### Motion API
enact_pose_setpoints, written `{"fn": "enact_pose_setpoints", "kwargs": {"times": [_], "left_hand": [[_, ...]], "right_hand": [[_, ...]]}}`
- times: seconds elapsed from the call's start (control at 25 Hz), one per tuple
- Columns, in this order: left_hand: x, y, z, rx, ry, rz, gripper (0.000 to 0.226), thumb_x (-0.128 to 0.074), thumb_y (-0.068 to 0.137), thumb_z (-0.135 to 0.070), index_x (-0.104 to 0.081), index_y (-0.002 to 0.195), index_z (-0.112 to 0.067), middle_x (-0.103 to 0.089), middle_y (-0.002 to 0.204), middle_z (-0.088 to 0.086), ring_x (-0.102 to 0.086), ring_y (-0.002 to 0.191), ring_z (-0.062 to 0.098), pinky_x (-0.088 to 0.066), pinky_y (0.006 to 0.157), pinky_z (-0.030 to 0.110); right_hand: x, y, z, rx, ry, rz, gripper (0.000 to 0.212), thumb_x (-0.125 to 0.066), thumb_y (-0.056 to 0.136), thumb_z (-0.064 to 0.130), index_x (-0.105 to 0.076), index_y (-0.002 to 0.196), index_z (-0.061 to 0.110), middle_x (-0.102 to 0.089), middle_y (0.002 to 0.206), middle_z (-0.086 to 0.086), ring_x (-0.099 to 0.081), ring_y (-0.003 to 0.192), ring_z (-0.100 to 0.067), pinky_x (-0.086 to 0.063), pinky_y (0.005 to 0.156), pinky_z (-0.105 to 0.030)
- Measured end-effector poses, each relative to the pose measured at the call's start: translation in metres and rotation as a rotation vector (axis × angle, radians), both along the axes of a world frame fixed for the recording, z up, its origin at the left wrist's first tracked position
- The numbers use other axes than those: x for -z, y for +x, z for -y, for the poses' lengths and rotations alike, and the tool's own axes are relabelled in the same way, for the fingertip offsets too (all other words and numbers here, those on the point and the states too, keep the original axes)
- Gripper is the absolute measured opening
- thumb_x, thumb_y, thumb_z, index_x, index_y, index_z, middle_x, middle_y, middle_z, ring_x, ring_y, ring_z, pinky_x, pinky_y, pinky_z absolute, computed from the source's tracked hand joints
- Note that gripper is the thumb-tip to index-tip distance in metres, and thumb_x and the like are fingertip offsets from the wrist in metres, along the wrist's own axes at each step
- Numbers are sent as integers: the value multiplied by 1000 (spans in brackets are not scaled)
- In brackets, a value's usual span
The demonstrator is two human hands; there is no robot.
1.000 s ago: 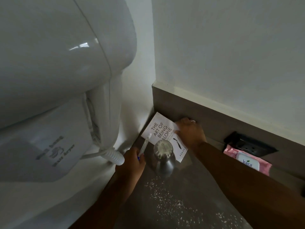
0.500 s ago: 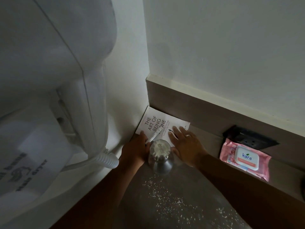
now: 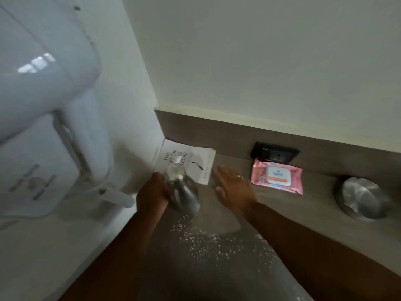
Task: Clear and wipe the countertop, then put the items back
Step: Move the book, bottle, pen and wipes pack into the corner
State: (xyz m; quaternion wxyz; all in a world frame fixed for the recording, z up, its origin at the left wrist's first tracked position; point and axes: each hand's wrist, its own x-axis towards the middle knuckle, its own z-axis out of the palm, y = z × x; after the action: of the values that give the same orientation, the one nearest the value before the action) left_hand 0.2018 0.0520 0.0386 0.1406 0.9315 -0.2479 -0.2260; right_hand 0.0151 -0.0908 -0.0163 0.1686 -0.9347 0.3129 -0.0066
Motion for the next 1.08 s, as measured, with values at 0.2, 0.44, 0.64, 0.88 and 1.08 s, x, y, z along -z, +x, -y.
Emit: {"fn": "enact_pose_setpoints", "kwargs": {"times": [0.2, 0.44, 0.64, 0.88, 1.08], "left_hand": [[23, 5, -8, 134, 8, 139, 37, -43, 100, -26, -55, 128, -6, -61, 125, 23, -59, 116, 40, -48, 98, 47], [50, 20, 3, -13, -83, -16, 36, -42, 102, -8, -46, 128, 17, -51, 125, 40, -48, 123, 51, -35, 107, 57], [35, 20, 6, 42, -89, 135, 35, -43, 99, -22, -60, 118, 2, -62, 119, 29, -59, 113, 45, -46, 92, 46], [29, 23, -3, -20, -156, 205, 31, -51, 92, -27, -66, 97, 0, -70, 96, 24, -67, 92, 43, -50, 74, 42], [32, 36, 0, -55, -198, 214, 27, -54, 92, -30, -65, 93, -6, -71, 91, 18, -67, 88, 39, -48, 69, 38]], "right_hand": [[0, -125, 7, 617, 36, 93, 38, -51, 91, 28, -53, 127, 14, -54, 132, -12, -60, 110, -35, -50, 88, -44], [4, -216, 64, 956, -154, -299, 48, -46, 89, 17, -44, 135, 5, -50, 139, -21, -50, 126, -39, -46, 98, -48], [-5, -229, 65, 841, -265, -429, 16, -53, 89, 12, -66, 97, 9, -70, 88, -13, -69, 83, -32, -48, 70, -35], [-24, -128, 1, 216, -476, -61, 22, -75, 70, 5, -71, 86, 20, -69, 73, -3, -65, 64, -29, -43, 64, -37], [-26, 5, -2, -138, -369, -55, 17, -79, 68, 16, -72, 82, 23, -70, 74, -1, -67, 69, -27, -50, 67, -36]]}}
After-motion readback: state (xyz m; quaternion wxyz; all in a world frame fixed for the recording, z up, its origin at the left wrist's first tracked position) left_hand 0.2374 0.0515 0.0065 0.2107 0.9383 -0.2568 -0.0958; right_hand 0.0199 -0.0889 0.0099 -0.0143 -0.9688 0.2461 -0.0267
